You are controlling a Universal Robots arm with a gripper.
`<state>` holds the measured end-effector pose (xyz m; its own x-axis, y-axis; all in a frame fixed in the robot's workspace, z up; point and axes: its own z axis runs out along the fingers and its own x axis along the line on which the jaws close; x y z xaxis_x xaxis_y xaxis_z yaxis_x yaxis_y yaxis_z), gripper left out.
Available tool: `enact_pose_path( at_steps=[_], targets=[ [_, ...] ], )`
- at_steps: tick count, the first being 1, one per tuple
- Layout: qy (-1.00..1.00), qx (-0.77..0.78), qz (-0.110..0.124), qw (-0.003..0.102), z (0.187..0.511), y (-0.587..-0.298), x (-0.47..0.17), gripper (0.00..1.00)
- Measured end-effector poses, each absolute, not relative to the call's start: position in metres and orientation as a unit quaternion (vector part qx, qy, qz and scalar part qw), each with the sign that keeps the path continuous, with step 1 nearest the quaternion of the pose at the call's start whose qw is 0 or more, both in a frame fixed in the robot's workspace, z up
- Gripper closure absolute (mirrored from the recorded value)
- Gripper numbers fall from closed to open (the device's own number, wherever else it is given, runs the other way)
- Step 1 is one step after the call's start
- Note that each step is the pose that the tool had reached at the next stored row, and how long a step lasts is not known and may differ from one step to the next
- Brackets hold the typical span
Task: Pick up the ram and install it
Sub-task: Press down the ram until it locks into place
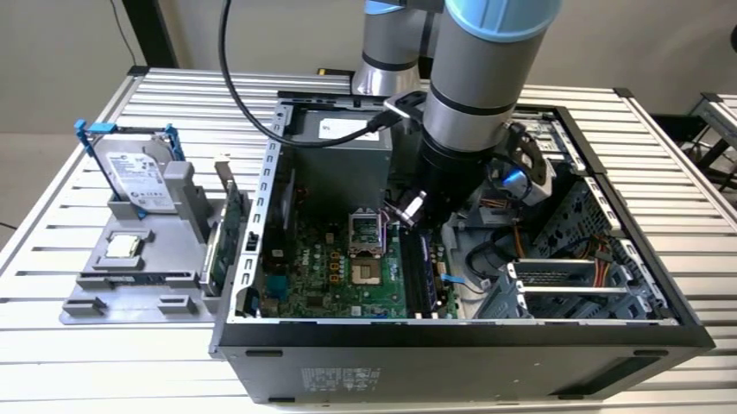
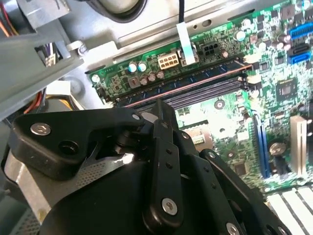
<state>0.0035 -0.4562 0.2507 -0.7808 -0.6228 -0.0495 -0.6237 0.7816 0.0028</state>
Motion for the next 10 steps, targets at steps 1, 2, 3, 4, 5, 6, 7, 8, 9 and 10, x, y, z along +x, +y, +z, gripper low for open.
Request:
enact_pose_path(
  at_steps=[1,2,3,4,5,6,7,8,9,10],
  targets=[
    [0.942,-0.335,0.009,0.023,0.2508,-0.4563,0.0035,1.0],
    [0.941,-0.338,0.009,0.023,0.2512,-0.4563,0.0035,1.0],
    [0.94,-0.341,0.009,0.023,0.2514,-0.4563,0.0035,1.0],
    [0.938,-0.345,0.009,0.022,0.2516,-0.4563,0.0035,1.0],
    [0.937,-0.349,0.009,0.022,0.2517,-0.4562,0.0035,1.0],
    [0.935,-0.354,0.009,0.022,0.2518,-0.4562,0.0035,1.0],
    [0.933,-0.359,0.009,0.022,0.2518,-0.4562,0.0035,1.0],
    [0.931,-0.364,0.009,0.022,0.2519,-0.4563,0.0035,1.0],
    [0.929,-0.37,0.009,0.022,0.2519,-0.4563,0.0035,1.0],
    [0.926,-0.376,0.009,0.022,0.2519,-0.4562,0.0035,1.0]
  ],
)
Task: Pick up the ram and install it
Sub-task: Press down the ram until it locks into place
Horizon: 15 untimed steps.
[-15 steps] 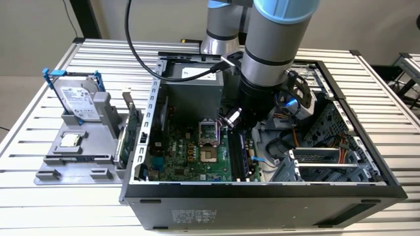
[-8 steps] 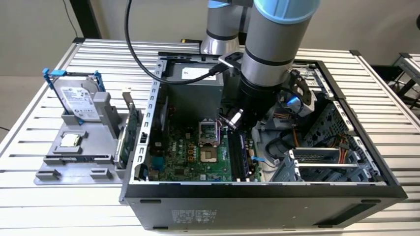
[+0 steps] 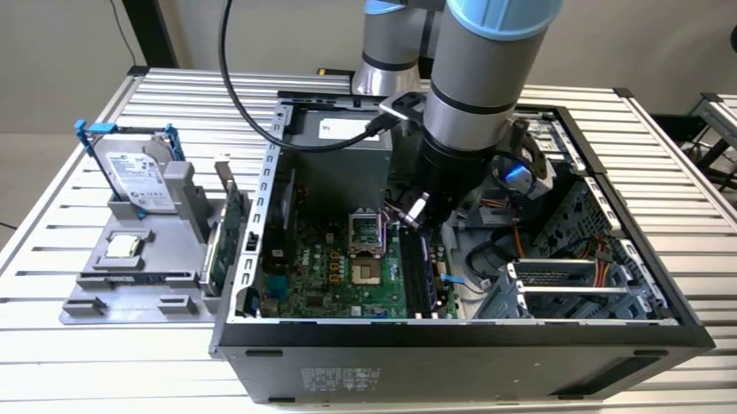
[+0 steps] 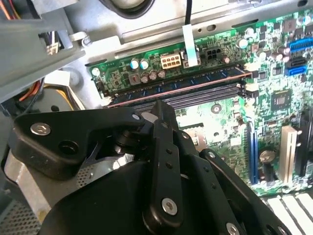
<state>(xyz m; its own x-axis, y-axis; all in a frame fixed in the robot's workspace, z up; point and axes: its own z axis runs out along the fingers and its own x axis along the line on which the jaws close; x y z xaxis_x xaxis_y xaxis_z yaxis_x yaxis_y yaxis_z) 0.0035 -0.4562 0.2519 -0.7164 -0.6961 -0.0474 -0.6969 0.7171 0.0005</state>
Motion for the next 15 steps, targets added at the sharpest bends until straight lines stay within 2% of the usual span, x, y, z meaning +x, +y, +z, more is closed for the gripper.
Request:
enact_pose_path(
  at_steps=[15],
  targets=[
    [0.873,-0.488,0.011,0.02,0.252,-0.4563,0.0034,1.0]
  ],
)
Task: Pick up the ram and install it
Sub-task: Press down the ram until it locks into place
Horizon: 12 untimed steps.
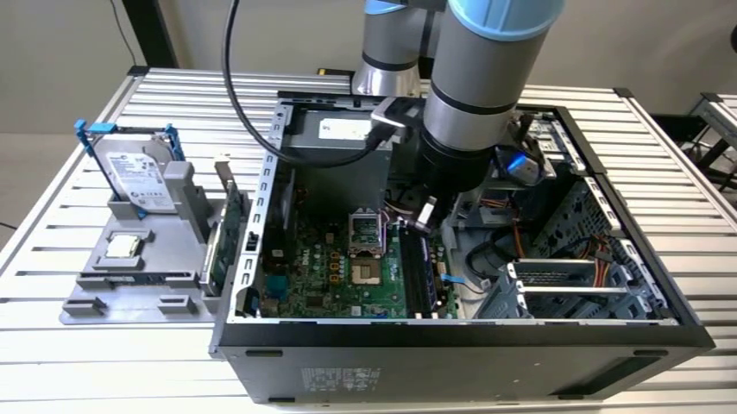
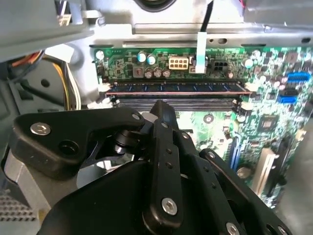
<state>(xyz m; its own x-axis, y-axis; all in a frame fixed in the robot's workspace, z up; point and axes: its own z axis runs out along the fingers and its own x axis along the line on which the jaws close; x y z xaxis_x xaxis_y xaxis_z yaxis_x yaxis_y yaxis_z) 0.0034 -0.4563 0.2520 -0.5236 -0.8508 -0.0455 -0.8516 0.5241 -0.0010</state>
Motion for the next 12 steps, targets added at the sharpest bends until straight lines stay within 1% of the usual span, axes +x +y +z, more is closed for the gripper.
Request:
enact_pose_path(
  at_steps=[12],
  targets=[
    [0.816,-0.578,0.012,0.018,0.2519,-0.4562,0.0033,1.0]
  ],
)
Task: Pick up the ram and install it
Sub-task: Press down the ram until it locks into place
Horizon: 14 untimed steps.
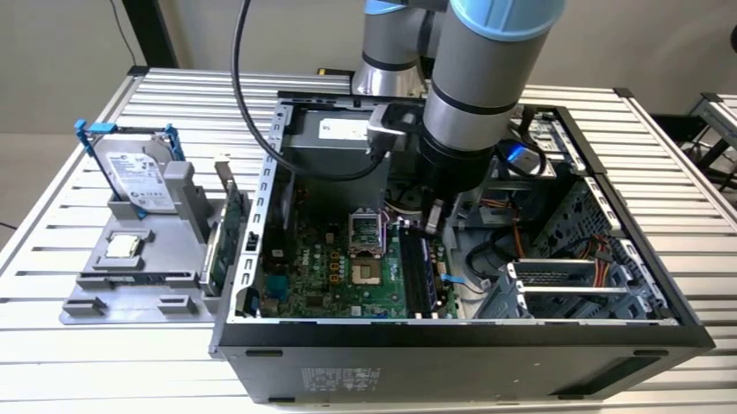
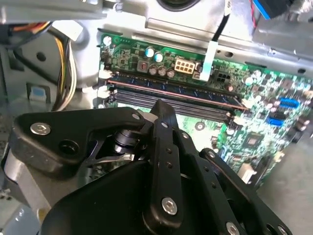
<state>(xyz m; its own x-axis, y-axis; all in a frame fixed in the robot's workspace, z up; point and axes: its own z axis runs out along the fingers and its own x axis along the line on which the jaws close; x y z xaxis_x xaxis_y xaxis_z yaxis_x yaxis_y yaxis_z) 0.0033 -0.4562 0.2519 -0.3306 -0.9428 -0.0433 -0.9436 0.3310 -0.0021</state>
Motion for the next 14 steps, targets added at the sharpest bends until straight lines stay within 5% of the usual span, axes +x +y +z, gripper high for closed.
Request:
enact_pose_path(
  at_steps=[14],
  targets=[
    [0.729,-0.684,0.012,0.017,0.252,-0.4563,0.0033,1.0]
  ],
)
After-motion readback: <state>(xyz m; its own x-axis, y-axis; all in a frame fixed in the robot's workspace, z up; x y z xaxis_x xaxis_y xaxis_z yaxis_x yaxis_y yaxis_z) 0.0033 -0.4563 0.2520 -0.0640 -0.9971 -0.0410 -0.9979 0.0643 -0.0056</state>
